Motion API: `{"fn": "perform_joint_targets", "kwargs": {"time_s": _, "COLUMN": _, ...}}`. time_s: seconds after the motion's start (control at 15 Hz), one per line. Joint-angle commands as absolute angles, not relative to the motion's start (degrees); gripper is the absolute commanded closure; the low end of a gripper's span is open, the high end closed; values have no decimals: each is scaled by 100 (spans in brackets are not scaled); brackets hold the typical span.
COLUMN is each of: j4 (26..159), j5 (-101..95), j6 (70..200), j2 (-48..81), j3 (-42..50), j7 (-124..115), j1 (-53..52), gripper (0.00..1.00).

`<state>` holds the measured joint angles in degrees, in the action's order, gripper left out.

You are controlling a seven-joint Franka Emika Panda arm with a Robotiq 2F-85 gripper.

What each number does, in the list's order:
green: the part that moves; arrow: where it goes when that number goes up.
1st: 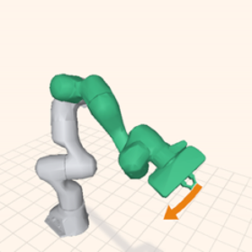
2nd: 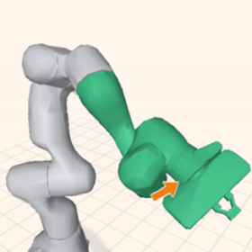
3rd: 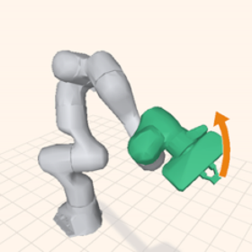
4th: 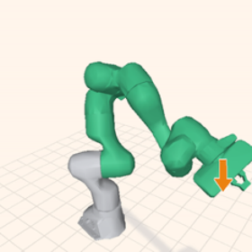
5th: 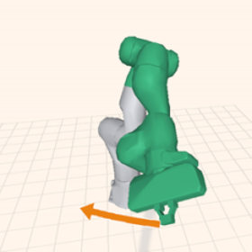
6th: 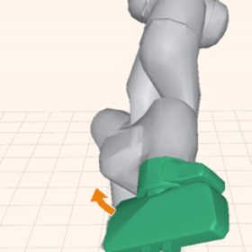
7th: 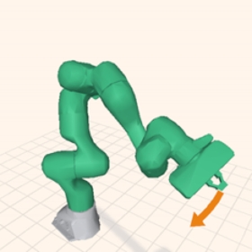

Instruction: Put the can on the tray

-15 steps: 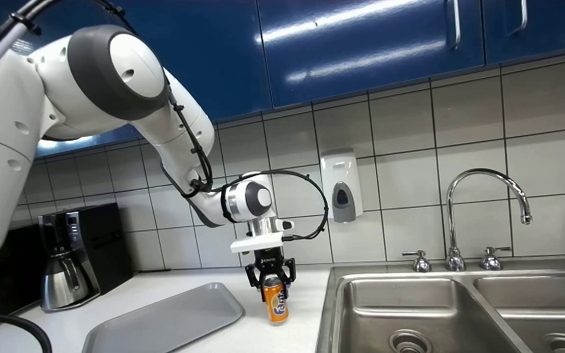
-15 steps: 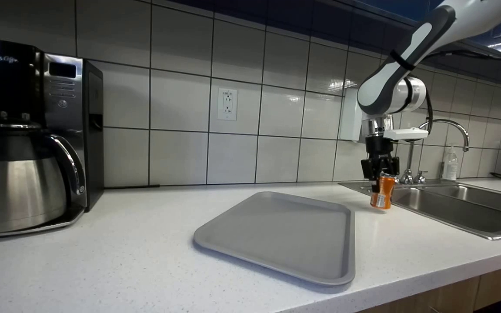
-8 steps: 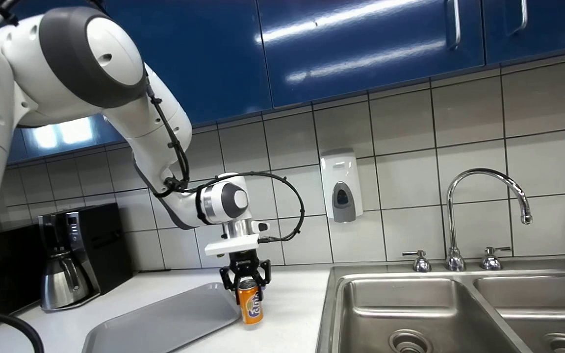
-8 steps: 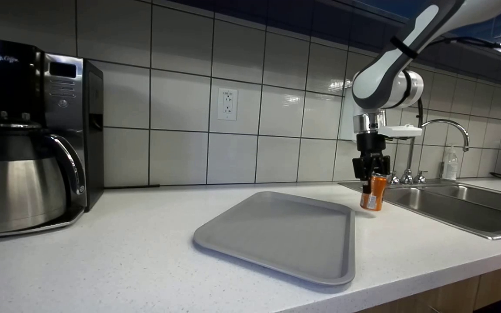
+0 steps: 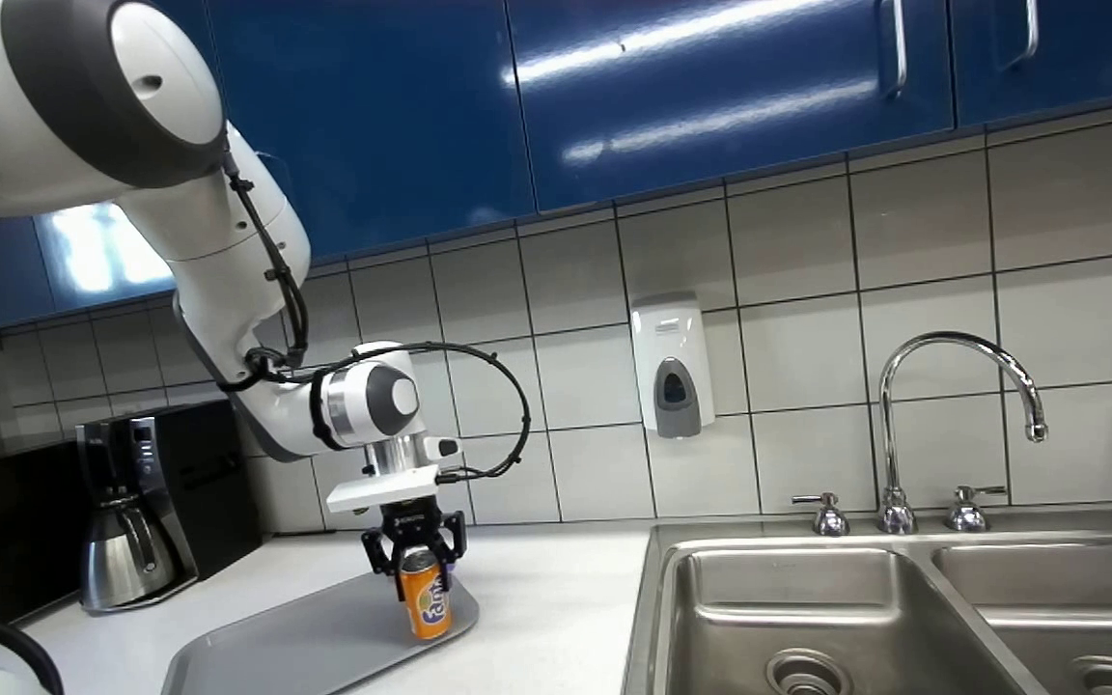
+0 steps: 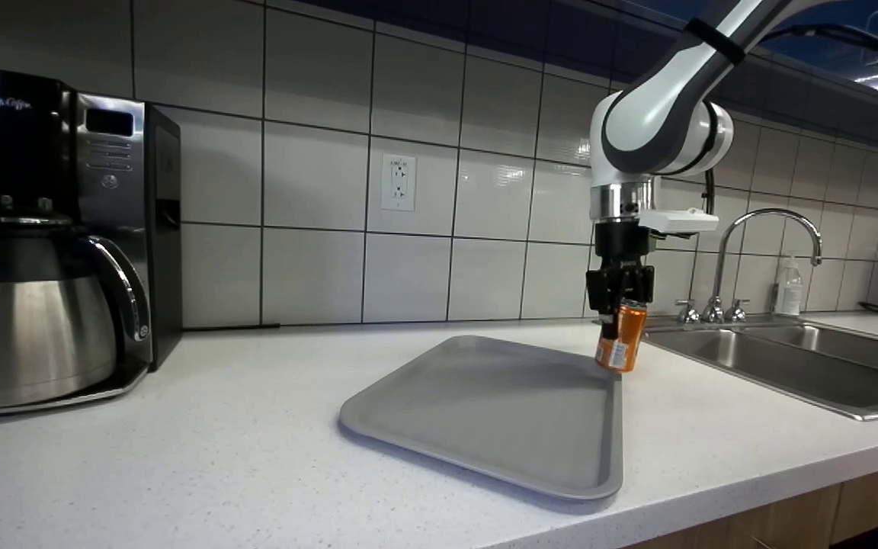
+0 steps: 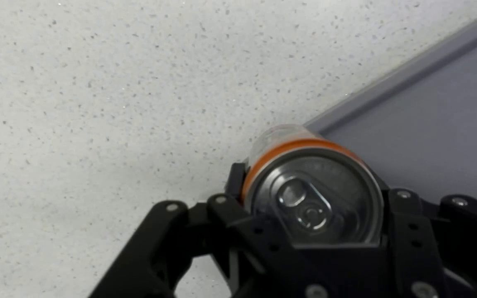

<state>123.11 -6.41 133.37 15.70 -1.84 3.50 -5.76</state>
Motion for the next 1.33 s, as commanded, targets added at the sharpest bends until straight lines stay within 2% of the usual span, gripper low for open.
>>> {"fn": "perform_joint_targets", "kwargs": {"time_s": 0.0, "j4": 12657, "j5": -913, "j6": 13500, "j2": 1301, "j3": -311, "j7": -42, "j1": -782, "gripper": 61}}
{"fn": "perform_joint_targets", "kwargs": {"time_s": 1.2, "j4": 12320, "j5": -1192, "j6": 13865, "j2": 1965, "j3": -487, "j7": -601, "j1": -1317, "gripper": 61}}
{"fn": "perform_joint_targets", "kwargs": {"time_s": 1.27, "j4": 12300, "j5": -1201, "j6": 13840, "j2": 1976, "j3": -481, "j7": -613, "j1": -1323, "gripper": 11}}
